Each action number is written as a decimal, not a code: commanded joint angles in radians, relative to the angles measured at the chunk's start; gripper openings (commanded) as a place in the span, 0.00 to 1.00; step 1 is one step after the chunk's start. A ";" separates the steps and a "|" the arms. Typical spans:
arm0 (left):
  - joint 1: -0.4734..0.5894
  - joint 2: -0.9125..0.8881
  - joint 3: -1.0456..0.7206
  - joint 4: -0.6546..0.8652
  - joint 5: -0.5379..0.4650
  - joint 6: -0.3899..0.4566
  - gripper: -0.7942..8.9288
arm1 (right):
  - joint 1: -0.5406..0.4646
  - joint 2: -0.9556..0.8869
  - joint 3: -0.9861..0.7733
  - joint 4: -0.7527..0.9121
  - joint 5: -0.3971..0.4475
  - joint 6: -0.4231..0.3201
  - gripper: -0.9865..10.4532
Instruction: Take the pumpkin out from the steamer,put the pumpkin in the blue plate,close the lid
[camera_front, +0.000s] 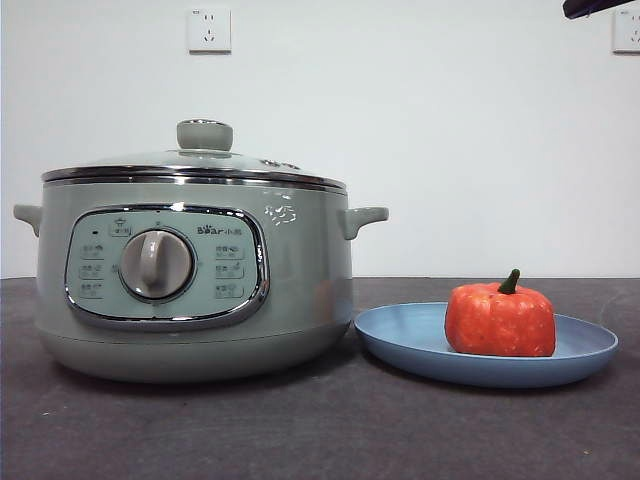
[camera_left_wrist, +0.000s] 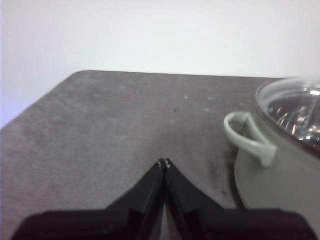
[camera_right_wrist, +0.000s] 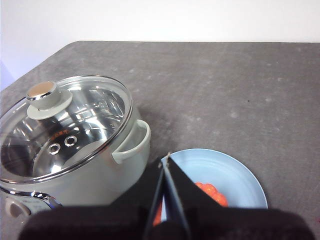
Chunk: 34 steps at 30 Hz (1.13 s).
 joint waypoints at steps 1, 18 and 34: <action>0.020 -0.005 -0.055 0.056 0.042 0.004 0.08 | 0.000 -0.002 -0.009 0.006 0.003 0.009 0.07; 0.052 -0.004 -0.101 0.020 0.129 0.005 0.08 | 0.000 -0.002 -0.009 0.006 0.003 0.009 0.07; 0.052 -0.003 -0.101 0.020 0.129 0.005 0.08 | 0.000 -0.002 -0.009 0.006 0.003 0.009 0.07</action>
